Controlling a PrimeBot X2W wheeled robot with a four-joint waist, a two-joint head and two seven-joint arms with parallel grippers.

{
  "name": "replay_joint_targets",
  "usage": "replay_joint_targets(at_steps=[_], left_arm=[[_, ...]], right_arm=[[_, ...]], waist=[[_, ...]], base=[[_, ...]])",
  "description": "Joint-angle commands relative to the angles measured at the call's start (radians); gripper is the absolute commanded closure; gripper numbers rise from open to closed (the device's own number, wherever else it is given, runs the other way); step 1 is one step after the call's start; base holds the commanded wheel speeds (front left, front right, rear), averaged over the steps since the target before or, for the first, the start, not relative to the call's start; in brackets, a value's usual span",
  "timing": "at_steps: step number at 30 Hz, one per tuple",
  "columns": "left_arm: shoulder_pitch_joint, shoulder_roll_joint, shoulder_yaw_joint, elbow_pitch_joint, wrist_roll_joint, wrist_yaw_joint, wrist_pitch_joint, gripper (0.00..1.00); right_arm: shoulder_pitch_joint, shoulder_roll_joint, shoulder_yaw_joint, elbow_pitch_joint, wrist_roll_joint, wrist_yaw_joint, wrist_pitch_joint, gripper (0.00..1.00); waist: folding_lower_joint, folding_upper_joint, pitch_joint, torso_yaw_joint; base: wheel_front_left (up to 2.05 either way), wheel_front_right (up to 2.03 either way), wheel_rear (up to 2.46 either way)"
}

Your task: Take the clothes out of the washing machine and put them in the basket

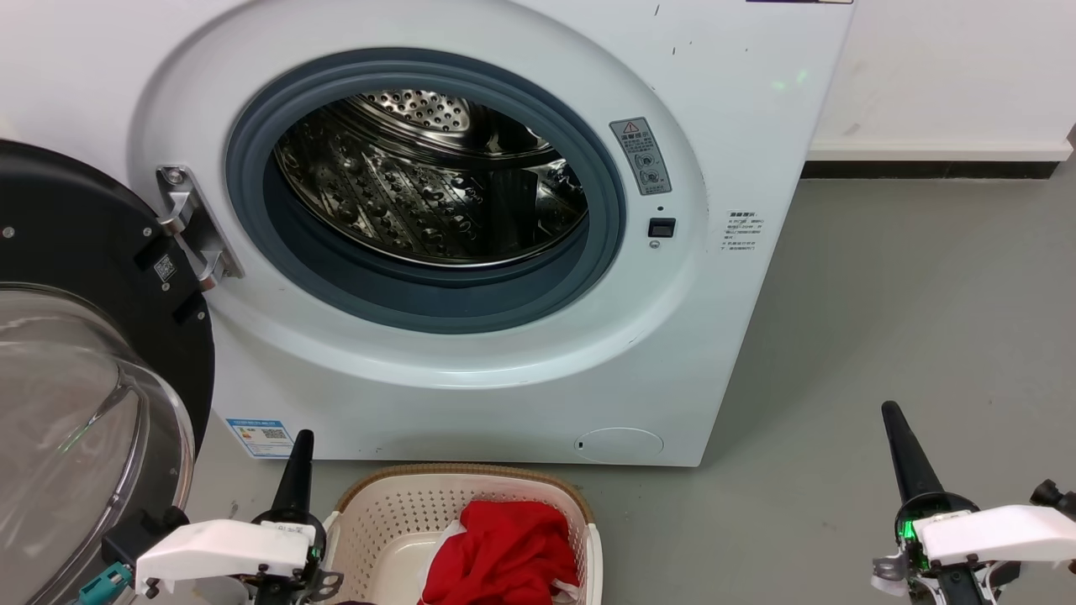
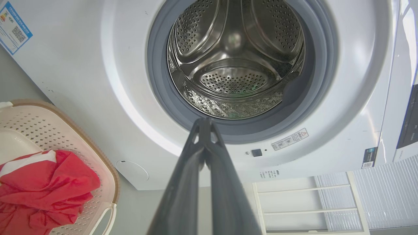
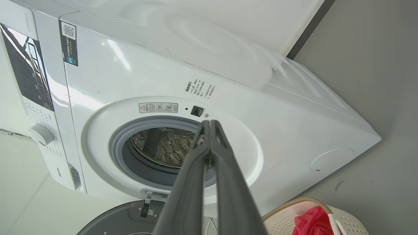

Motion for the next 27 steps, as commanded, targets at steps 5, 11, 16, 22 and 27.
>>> replay_joint_targets(at_steps=[5, 11, 16, 22, 27], left_arm=[[-0.026, 0.000, 0.010, 0.001, -0.068, -0.016, 0.018, 1.00], [-0.033, 0.000, 0.017, 0.006, -0.113, -0.022, 0.030, 1.00], [-0.037, -0.001, 0.023, 0.010, -0.156, -0.027, 0.043, 1.00], [-0.046, -0.002, 0.030, 0.015, -0.206, -0.036, 0.055, 1.00], [-0.051, -0.003, 0.035, 0.019, -0.247, -0.043, 0.066, 1.00]], right_arm=[[-0.032, -0.004, -0.009, 0.008, 0.070, 0.000, 0.019, 1.00], [-0.042, -0.003, -0.014, 0.017, 0.117, 0.000, 0.032, 1.00], [-0.048, -0.002, -0.019, 0.026, 0.161, 0.000, 0.043, 1.00], [-0.058, 0.000, -0.026, 0.036, 0.212, 0.000, 0.057, 1.00], [-0.068, 0.001, -0.031, 0.043, 0.253, 0.000, 0.068, 1.00]], waist=[[0.0000, 0.0000, -0.001, 0.000], [0.0000, 0.0000, -0.001, -0.001], [0.0000, 0.0000, -0.002, -0.001], [0.0000, 0.0000, -0.003, -0.001], [0.0000, 0.0000, -0.003, -0.002]], base=[[0.00, 0.00, 0.00], [0.00, 0.00, 0.00], [0.00, 0.00, 0.00], [0.00, 0.00, 0.00], [0.00, 0.00, 0.00]])
